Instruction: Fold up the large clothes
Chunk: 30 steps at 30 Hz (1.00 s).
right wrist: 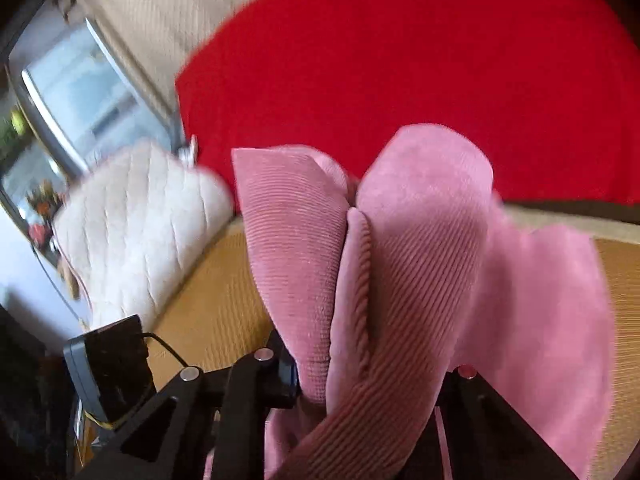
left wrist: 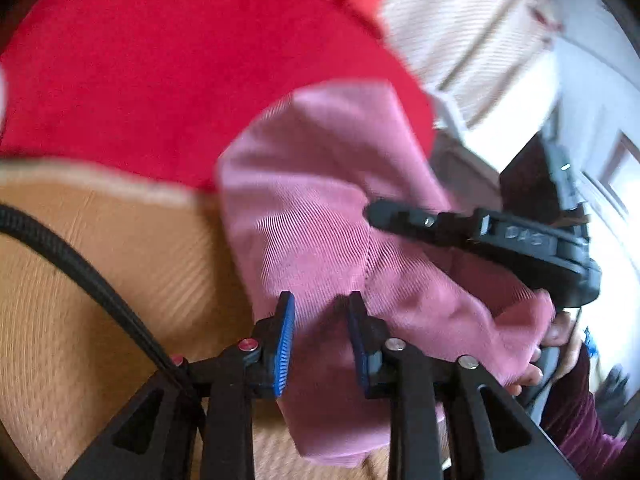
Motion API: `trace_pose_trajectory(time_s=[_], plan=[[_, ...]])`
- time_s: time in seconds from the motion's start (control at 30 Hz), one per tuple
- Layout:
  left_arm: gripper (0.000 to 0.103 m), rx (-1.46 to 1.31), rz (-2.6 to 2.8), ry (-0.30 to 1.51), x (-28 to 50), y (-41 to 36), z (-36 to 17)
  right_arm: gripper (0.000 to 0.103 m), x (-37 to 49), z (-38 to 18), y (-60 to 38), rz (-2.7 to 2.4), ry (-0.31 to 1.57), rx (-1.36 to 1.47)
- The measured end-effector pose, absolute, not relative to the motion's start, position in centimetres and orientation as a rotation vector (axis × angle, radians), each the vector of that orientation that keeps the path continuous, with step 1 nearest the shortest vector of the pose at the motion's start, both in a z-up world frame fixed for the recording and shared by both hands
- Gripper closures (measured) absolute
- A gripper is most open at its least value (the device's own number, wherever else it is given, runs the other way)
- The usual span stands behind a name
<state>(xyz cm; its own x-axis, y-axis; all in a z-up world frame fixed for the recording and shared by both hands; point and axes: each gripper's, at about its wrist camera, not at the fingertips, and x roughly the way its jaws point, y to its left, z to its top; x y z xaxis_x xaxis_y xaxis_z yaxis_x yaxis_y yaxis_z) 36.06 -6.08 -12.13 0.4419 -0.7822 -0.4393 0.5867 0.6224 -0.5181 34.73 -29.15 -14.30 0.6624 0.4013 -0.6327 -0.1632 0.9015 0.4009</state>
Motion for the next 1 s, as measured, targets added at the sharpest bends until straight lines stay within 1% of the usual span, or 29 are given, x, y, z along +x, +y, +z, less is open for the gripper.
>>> trace_pose_trajectory(time_s=[0.07,0.17,0.23,0.27,0.33,0.4,0.5,0.63,0.83,0.87,0.97,1.0], plan=[[0.069,-0.271,-0.902,0.676,35.4,-8.5,-11.7,0.084,33.3,-13.2,-32.5,0.292,0.724,0.343],[0.068,-0.163,-0.904,0.719,35.1,-12.9,-13.6,0.084,32.3,-15.3,-38.2,0.198,0.711,0.411],[0.068,-0.086,-0.891,0.751,34.6,-15.4,-15.3,0.084,32.7,-19.2,-41.6,0.135,0.769,0.483],[0.068,-0.046,-0.892,0.727,34.1,-16.1,-15.5,0.084,33.1,-22.3,-43.3,0.117,0.825,0.559],[0.068,0.078,-0.876,0.682,33.0,-17.6,-15.6,0.084,33.7,-25.3,-44.5,0.114,0.868,0.590],[0.068,0.082,-0.871,0.687,32.8,-18.1,-14.9,0.084,33.9,-25.0,-44.5,0.126,0.854,0.552],[0.067,0.042,-0.896,0.715,33.5,-17.6,-15.5,0.081,33.9,-25.2,-44.9,0.127,0.846,0.606],[0.066,0.108,-0.933,0.733,36.4,-18.3,-15.8,0.081,32.7,-25.5,-48.6,0.155,0.838,0.640],[0.065,0.196,-0.918,0.703,35.4,-18.3,-16.9,0.080,31.8,-27.1,-54.5,0.251,0.842,0.835],[0.065,0.209,-0.913,0.700,35.3,-18.3,-17.0,0.076,31.3,-26.9,-55.3,0.251,0.854,0.872],[0.065,0.224,-0.902,0.703,35.4,-18.4,-17.3,0.075,29.5,-25.7,-55.8,0.206,0.879,0.861],[0.064,0.220,-0.898,0.707,35.6,-18.2,-17.4,0.072,28.5,-24.7,-55.7,0.157,0.885,0.803]])
